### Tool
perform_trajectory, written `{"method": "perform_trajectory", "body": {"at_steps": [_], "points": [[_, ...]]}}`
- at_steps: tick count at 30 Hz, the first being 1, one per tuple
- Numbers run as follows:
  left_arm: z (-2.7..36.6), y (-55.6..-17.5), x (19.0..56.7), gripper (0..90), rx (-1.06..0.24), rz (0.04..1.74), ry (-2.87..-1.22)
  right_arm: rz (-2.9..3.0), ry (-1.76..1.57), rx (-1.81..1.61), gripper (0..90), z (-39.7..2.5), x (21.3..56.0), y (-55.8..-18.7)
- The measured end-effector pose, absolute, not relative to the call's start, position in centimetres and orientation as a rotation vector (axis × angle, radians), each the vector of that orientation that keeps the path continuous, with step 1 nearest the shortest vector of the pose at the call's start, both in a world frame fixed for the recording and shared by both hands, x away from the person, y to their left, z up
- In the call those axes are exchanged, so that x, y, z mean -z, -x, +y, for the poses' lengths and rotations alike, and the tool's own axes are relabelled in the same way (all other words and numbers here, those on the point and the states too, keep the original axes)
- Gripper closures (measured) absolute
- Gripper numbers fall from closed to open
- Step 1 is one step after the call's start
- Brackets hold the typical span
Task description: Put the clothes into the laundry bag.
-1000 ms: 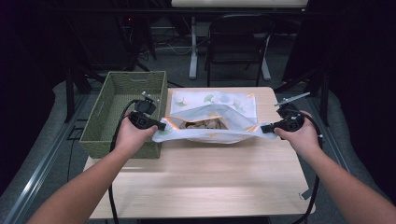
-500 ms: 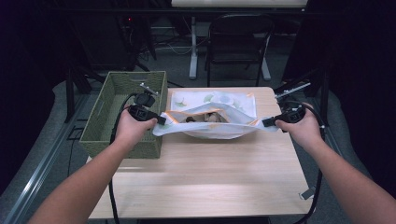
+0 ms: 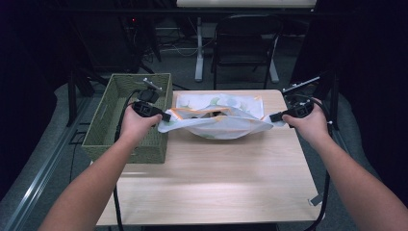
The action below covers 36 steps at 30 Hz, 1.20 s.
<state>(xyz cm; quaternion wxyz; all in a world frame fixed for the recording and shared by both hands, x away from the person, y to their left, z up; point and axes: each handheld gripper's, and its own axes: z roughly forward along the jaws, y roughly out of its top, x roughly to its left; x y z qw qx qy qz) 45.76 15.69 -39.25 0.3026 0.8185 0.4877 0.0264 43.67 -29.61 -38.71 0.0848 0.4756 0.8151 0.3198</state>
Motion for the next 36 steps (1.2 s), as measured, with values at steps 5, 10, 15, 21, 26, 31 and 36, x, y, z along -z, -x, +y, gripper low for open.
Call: {"method": "perform_trajectory", "body": {"at_steps": [5, 10, 15, 21, 26, 31, 36], "points": [[15.7, -46.5, 39.1, 88.8, -0.087, 1.298, -2.165, 2.401, -1.427, -0.967, 87.8, -29.5, 38.3, -44.6], [16.1, -47.1, 39.2, 88.9, -0.072, 1.290, -2.142, 2.405, -1.431, -0.968, 88.1, -29.4, 38.6, -45.3], [16.3, -47.4, 39.4, 88.9, -0.050, 1.280, -2.137, 2.390, -1.449, -1.006, 88.1, -29.8, 38.9, -45.6], [16.2, -47.6, 39.4, 88.9, -0.046, 1.289, -2.122, 2.382, -1.466, -1.009, 88.1, -30.1, 39.3, -45.8], [16.1, -47.8, 38.9, 89.0, -0.056, 1.285, -2.127, 2.381, -1.456, -1.002, 88.1, -30.0, 38.9, -45.8], [15.9, -47.9, 37.7, 89.0, -0.080, 1.272, -2.138, 2.372, -1.442, -0.991, 88.1, -30.0, 38.1, -45.8], [15.7, -47.9, 36.3, 89.0, -0.104, 1.257, -2.133, 2.360, -1.432, -0.991, 88.1, -30.2, 37.0, -45.7]]}}
